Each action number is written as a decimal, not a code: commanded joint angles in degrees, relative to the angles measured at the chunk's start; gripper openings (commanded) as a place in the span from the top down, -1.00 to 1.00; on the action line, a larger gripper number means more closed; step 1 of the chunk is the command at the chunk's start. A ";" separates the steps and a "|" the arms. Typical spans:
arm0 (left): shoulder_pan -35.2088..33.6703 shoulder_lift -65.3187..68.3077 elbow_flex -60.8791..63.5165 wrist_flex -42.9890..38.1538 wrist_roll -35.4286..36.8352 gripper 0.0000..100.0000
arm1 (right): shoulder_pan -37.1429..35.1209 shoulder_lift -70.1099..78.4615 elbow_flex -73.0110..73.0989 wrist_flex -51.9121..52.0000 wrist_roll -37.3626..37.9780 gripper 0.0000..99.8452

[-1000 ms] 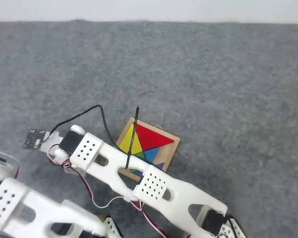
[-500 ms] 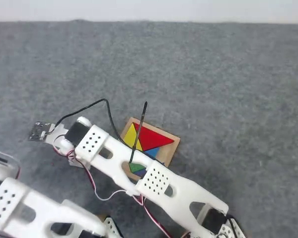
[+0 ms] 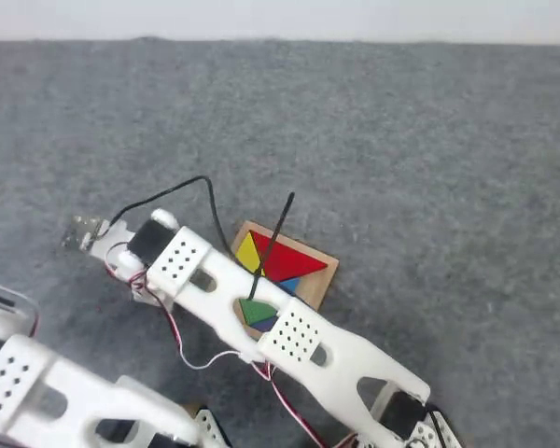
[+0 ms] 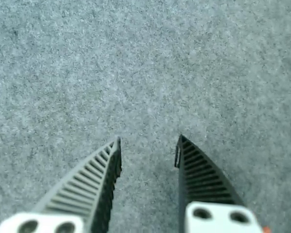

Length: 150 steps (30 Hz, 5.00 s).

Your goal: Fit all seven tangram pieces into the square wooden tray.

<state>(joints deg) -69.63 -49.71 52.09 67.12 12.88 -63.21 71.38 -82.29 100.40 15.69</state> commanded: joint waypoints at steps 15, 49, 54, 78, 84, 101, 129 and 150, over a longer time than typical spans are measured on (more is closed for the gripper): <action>-0.18 -1.58 -0.57 -0.44 0.35 0.64 | 21.23 -26.15 5.19 2.86 -22.42 0.96; 0.26 -1.58 -0.66 -0.44 0.70 0.64 | 31.34 -66.15 106.64 -37.49 -50.02 0.96; 0.26 -1.58 -0.75 -0.44 0.79 0.64 | 28.00 -64.84 105.76 -37.67 -51.69 0.96; 0.26 -1.67 -0.75 -0.44 2.55 0.65 | 27.74 -72.48 87.03 -14.99 -39.56 0.50; 0.26 -1.67 -0.75 -0.44 2.55 0.65 | 31.52 -71.87 87.65 -21.41 -33.49 0.70; 0.00 -1.67 -0.66 -0.44 2.46 0.65 | 36.53 -62.37 95.47 -27.82 -21.89 0.98; -0.18 -1.67 -0.66 -0.44 2.37 0.65 | 34.42 -77.05 95.74 -19.38 -9.49 0.98; -0.18 -1.67 1.10 -3.52 2.55 0.65 | 15.87 -82.07 121.32 -25.71 17.05 0.98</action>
<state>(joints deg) -69.63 -49.71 53.85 64.84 14.90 -45.98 -7.91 39.30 79.82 38.11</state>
